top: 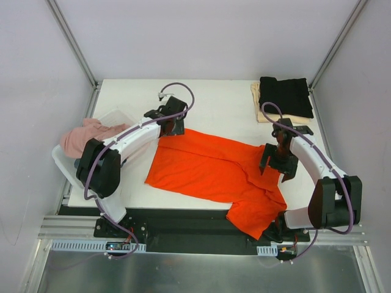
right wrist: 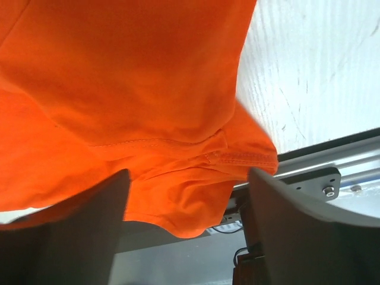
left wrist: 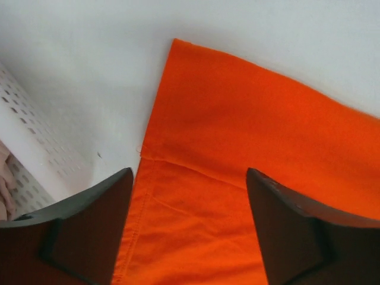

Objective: Fold and stack the t-shirts
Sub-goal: Fold the flattened tshirt in 1/3 of the way

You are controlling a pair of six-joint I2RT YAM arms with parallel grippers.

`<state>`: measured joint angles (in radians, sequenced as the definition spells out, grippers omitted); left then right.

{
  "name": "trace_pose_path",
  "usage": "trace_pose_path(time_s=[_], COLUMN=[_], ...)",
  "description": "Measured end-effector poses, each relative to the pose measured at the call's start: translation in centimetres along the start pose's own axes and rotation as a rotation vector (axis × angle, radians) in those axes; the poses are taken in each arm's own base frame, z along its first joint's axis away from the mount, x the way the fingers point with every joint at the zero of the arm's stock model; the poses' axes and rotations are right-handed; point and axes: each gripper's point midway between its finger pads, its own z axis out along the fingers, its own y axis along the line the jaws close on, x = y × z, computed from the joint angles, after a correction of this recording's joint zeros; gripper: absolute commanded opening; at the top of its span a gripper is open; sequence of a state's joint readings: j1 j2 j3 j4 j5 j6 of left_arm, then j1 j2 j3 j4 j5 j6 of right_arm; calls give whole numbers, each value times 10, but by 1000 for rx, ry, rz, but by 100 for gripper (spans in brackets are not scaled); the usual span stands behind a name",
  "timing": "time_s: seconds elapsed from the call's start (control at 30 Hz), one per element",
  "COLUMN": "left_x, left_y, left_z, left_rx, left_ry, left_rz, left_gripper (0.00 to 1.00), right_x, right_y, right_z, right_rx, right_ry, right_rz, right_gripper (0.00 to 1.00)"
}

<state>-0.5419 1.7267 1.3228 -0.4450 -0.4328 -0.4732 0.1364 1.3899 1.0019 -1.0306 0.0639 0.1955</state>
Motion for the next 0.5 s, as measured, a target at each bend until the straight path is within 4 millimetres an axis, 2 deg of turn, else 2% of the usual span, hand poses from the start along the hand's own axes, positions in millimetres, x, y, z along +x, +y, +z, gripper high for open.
trace_pose_path(time_s=[0.03, 0.2, 0.3, 0.4, 0.5], left_x=[1, -6, -15, -18, -11], left_y=[-4, -37, -51, -59, -67], left_z=[-3, -23, -31, -28, -13], left_rx=[8, 89, 144, 165, 178], left_ry=[0, -29, -37, -31, 10], left_rz=[16, 54, 46, 44, 49], left_gripper=[99, 99, 99, 99, 99], right_x=[-1, -24, -43, -60, -73], right_y=[-1, -9, -24, -42, -54], right_z=[-1, -14, -14, -10, -1], right_rx=[6, 15, 1, 5, 28], right_ry=[-5, -76, -112, -144, -131], right_rz=[5, 45, 129, 209, 254], right_gripper=[94, 91, 87, 79, 70])
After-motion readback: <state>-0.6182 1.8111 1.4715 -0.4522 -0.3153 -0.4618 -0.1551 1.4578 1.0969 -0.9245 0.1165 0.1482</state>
